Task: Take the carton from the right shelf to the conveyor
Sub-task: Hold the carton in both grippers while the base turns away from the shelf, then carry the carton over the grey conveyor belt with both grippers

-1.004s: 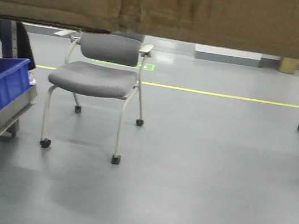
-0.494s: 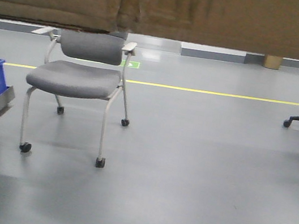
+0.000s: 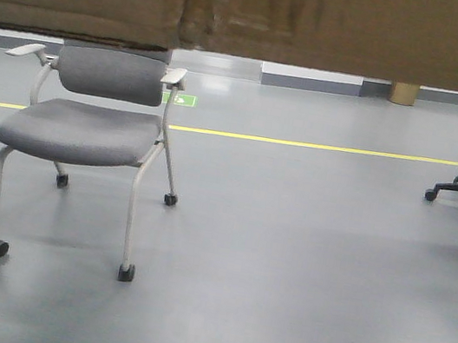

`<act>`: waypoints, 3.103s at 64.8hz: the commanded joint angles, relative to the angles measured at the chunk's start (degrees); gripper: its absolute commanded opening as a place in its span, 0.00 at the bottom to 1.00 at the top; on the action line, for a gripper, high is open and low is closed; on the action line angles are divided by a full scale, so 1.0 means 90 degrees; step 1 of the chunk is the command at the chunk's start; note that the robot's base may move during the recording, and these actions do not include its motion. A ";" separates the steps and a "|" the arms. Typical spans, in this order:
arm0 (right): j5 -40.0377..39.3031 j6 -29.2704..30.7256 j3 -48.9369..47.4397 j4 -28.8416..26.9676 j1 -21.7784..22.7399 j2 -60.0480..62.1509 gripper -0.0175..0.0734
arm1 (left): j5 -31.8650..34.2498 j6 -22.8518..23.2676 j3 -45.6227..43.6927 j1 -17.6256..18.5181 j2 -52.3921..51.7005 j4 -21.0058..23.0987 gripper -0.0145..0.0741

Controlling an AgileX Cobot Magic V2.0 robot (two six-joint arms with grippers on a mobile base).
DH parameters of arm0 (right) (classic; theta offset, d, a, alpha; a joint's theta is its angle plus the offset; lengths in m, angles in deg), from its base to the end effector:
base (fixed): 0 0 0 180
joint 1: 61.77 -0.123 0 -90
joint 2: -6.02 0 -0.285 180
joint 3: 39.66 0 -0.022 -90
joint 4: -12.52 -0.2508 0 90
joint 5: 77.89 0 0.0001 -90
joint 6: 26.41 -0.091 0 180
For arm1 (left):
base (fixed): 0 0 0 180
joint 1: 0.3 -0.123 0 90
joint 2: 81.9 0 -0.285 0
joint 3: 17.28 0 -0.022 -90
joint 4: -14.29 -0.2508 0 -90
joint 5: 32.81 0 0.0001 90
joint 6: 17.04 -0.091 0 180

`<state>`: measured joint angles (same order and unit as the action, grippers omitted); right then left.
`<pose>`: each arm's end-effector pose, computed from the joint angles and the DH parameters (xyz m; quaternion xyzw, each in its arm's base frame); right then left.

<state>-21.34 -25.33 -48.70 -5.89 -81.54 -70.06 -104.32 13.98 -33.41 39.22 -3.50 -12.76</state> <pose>0.2065 0.0997 0.4709 -0.1430 0.8582 0.2329 0.4345 0.1914 -0.1070 0.4837 0.0475 0.8932 -0.0300 0.4462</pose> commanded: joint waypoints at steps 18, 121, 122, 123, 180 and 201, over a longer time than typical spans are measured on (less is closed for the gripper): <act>-0.0498 0.0110 -0.0047 -0.0044 -0.0002 0.0031 0.12 | 0.0173 -0.0204 -0.0008 0.0103 -0.0108 0.0261 0.15; -0.0526 0.0110 -0.0047 -0.0044 -0.0002 0.0031 0.12 | 0.0173 -0.0204 -0.0008 0.0091 -0.0108 -0.0124 0.15; -0.0526 0.0110 -0.0047 -0.0044 -0.0002 0.0031 0.12 | 0.0173 -0.0204 -0.0008 0.0091 -0.0108 -0.0181 0.15; -0.0526 0.0110 -0.0047 -0.0044 -0.0002 0.0031 0.12 | 0.0173 -0.0204 -0.0008 0.0091 -0.0108 -0.0234 0.15; -0.0526 0.0110 -0.0047 -0.0044 -0.0002 0.0031 0.12 | 0.0173 -0.0204 -0.0008 0.0091 -0.0108 -0.2514 0.15; -0.0526 0.0110 -0.0047 -0.0044 -0.0002 0.0031 0.12 | 0.0173 -0.0204 -0.0008 0.0091 -0.0108 -0.2514 0.15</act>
<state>-24.10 -24.88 -48.70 -8.08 -82.00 -70.43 -101.64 13.98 -33.08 40.17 -3.39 -30.77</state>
